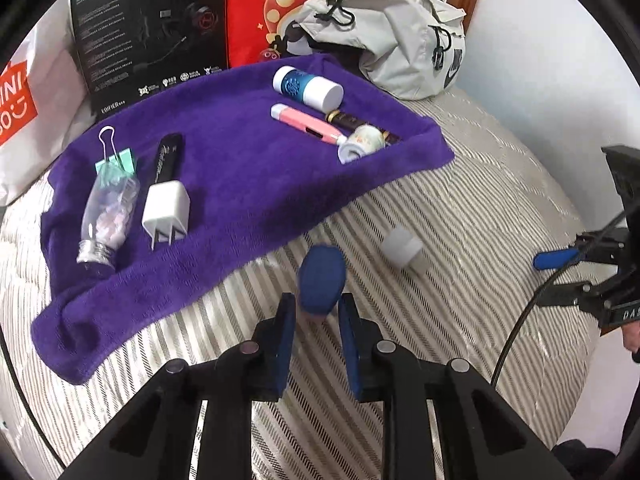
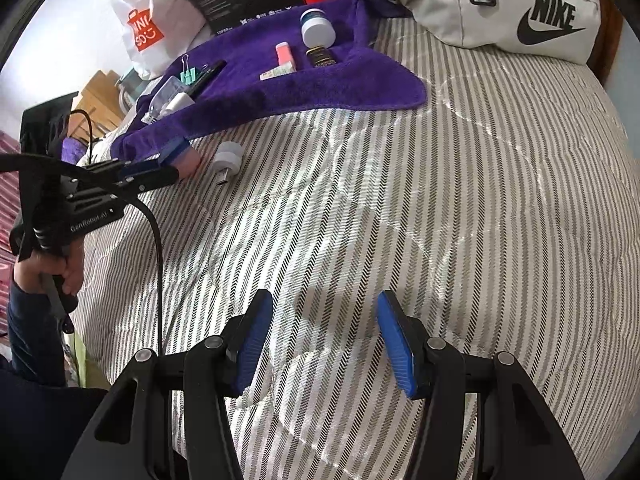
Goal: Organize rigid objects
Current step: 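Grasp the blue-capped pink container with the left tool while the right tool grasps the white USB lamp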
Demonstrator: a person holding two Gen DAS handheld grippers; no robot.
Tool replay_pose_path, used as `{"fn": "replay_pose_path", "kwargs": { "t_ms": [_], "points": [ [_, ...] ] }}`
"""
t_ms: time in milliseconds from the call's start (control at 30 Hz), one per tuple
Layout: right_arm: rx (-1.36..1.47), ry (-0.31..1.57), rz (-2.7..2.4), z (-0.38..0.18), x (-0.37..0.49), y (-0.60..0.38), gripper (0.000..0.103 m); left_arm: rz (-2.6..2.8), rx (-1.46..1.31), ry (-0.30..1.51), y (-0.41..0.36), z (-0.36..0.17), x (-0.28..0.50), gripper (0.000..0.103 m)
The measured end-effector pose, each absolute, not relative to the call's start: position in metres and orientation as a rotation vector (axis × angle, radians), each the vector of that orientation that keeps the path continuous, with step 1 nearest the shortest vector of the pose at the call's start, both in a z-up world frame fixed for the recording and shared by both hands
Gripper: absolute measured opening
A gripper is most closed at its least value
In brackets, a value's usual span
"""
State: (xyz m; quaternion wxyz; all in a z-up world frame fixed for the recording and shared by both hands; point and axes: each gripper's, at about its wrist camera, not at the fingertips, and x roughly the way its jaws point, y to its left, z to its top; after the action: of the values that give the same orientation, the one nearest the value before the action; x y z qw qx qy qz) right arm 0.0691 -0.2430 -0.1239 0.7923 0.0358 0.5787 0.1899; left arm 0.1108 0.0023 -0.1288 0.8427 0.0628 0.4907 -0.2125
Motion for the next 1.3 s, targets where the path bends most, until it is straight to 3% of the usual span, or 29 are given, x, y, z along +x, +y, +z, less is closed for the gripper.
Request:
{"fn": "replay_pose_path", "kwargs": {
  "t_ms": [600, 1167, 1300],
  "points": [
    [0.068, 1.244, 0.431, -0.122, 0.068, -0.222, 0.055, -0.479, 0.147, 0.995, -0.015, -0.139, 0.123, 0.02],
    [-0.018, 1.028, 0.418, -0.121, 0.122, -0.133, 0.054, -0.351, 0.006, 1.031, 0.066, -0.139, 0.09, 0.02],
    [-0.067, 1.009, 0.399, -0.13, 0.126, -0.123, 0.045, -0.348, -0.018, 1.028, 0.073, -0.14, 0.086, 0.02]
  ]
}}
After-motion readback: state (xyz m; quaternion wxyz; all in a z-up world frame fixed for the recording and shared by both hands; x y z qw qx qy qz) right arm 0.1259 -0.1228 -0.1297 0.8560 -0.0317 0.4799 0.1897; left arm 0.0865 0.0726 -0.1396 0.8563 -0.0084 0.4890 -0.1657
